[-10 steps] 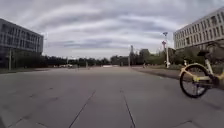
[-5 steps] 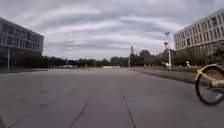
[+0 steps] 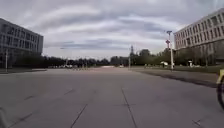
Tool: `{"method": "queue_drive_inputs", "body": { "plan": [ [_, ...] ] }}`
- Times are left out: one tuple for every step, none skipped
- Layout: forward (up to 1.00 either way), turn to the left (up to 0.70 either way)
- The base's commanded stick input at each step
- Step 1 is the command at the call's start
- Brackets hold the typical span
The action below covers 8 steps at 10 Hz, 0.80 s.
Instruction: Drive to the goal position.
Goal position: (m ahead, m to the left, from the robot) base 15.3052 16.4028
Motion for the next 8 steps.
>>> {"method": "queue_drive_inputs", "body": {
  "plan": [
    [0.85, 0.0],
    [0.85, 0.0],
    [0.85, 0.0],
    [0.85, 0.0],
    [0.85, 0.0],
    [0.85, 0.0],
    [0.85, 0.0],
    [0.85, 0.0]
  ]
}}
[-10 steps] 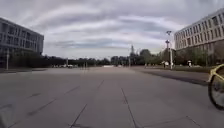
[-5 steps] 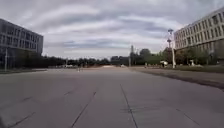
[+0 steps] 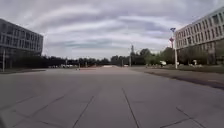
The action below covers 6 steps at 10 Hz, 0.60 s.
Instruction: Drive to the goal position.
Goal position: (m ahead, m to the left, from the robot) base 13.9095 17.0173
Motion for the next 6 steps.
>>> {"method": "queue_drive_inputs", "body": {
  "plan": [
    [0.85, 0.0],
    [0.85, 0.0],
    [0.85, 0.0],
    [0.85, 0.0],
    [0.85, 0.0],
    [0.85, 0.0]
  ]
}}
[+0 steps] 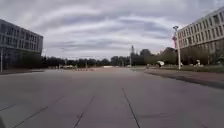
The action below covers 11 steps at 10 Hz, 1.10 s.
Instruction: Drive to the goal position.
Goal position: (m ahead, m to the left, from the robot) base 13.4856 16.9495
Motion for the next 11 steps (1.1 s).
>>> {"method": "queue_drive_inputs", "body": {
  "plan": [
    [0.85, 0.0],
    [0.85, 0.0],
    [0.85, 0.0],
    [0.85, 0.0],
    [0.85, 0.0],
    [0.85, 0.0],
    [0.85, 0.0],
    [0.85, 0.0],
    [0.85, 0.0],
    [0.85, 0.0],
    [0.85, 0.0]
  ]
}}
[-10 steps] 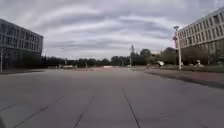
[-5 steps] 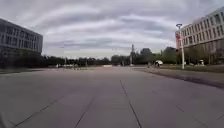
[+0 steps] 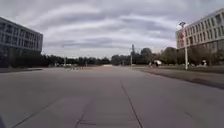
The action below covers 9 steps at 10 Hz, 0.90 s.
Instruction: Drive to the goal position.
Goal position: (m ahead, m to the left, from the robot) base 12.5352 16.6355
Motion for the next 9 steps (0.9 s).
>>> {"method": "queue_drive_inputs", "body": {
  "plan": [
    [0.85, 0.0],
    [0.85, 0.0],
    [0.85, 0.0],
    [0.85, 0.0],
    [0.85, 0.0],
    [0.85, 0.0],
    [0.85, 0.0],
    [0.85, 0.0],
    [0.85, 0.0]
  ]
}}
